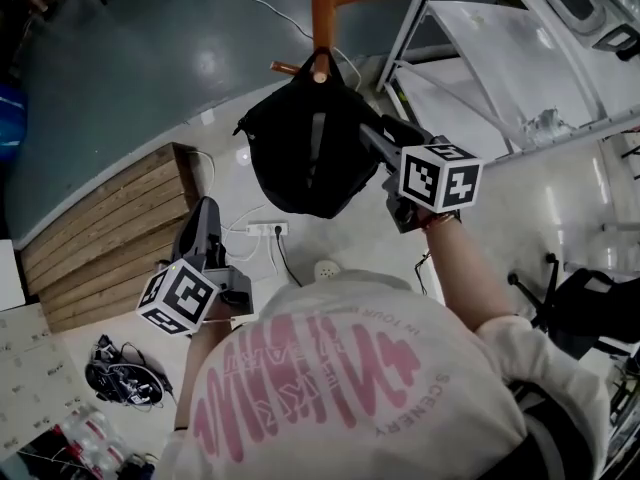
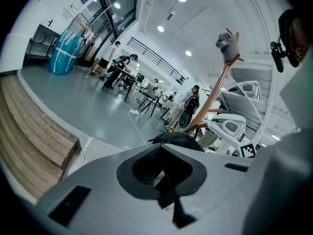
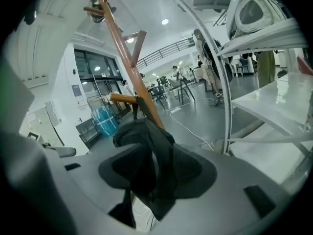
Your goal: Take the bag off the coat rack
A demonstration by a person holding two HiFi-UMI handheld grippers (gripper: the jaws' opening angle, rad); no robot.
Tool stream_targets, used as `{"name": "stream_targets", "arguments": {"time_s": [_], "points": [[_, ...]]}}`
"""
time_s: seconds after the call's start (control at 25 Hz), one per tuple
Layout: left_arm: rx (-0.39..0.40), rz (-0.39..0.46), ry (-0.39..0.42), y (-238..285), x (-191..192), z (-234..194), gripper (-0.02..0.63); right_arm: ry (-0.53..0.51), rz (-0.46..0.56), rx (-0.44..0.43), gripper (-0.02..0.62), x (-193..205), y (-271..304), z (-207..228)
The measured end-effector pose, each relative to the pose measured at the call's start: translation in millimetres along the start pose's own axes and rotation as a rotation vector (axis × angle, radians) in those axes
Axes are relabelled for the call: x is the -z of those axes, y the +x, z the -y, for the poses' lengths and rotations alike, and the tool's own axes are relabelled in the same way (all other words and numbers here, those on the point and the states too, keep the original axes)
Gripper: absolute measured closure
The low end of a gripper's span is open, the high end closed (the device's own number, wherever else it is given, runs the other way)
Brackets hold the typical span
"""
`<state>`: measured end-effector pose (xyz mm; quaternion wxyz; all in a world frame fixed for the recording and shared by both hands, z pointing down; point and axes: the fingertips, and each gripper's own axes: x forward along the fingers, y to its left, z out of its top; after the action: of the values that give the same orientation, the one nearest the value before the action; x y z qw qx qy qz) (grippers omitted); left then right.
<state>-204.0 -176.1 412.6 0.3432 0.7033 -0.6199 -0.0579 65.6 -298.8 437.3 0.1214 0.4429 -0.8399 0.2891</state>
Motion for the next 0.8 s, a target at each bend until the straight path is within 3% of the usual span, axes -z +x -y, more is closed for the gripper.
{"name": "stream_targets", "arguments": {"time_s": [0.32, 0.6, 0.8], "points": [[-0.083, 0.028, 0.002, -4.1, 2.2, -15.9, 0.601, -0.127, 0.010, 0.023, 0.308, -4.1, 3.9, 5.5], [-0.086, 0.031, 0.017, -0.7, 3.9, -5.8, 0.601, -0.120, -0.038, 0.017, 0.282, 7.9, 16.6, 16.3], [-0.104, 0.030, 0.031, -5.7, 6.1, -1.0, 0.601, -0.182, -0.100, 0.076, 0.284, 22.3, 39.3, 35.3]]}}
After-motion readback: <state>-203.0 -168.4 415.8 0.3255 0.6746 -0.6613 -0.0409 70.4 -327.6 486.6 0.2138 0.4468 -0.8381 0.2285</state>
